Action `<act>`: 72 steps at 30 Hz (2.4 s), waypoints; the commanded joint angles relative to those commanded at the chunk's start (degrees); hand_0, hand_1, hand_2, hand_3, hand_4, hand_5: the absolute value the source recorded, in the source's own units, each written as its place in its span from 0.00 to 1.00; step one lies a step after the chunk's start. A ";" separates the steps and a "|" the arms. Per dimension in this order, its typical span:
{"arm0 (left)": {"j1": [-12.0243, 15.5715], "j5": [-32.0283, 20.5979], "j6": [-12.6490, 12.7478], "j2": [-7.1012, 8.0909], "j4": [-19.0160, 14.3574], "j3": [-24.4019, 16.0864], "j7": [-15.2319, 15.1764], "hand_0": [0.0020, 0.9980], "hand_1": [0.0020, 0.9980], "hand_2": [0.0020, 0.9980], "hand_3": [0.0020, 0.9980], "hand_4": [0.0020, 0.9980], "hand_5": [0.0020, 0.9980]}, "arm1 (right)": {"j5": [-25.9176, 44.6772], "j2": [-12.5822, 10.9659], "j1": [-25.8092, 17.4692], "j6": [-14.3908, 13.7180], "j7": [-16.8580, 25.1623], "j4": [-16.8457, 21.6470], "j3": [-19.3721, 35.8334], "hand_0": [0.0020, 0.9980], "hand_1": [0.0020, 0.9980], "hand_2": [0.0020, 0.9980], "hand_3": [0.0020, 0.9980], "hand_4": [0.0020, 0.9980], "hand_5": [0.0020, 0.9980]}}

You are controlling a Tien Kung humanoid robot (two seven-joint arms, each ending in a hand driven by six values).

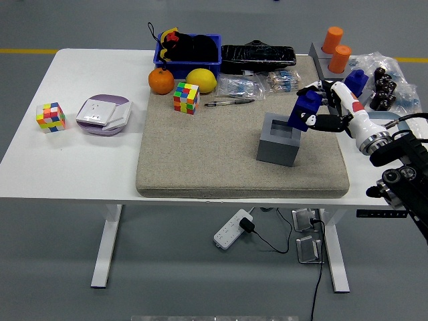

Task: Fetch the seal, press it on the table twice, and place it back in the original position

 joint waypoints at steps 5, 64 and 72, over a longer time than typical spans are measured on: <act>-0.10 -0.08 -0.01 0.10 0.02 0.27 0.01 0.83 0.80 0.76 0.82 0.75 0.31 | 0.52 1.01 1.47 -0.02 0.31 -1.59 -1.38 0.59 0.44 0.44 0.48 0.62 0.00; -0.98 -0.05 -0.18 0.46 -0.12 1.00 -0.03 0.83 0.80 0.76 0.82 0.75 0.30 | 5.32 1.29 10.41 1.65 0.43 -10.54 -14.40 0.59 0.44 0.44 0.48 0.62 0.00; -1.16 0.04 -0.19 0.45 -0.22 0.90 -0.06 0.83 0.80 0.76 0.82 0.75 0.31 | 5.49 0.66 11.85 2.29 0.24 -10.07 -17.02 0.59 0.44 0.44 0.48 0.62 0.00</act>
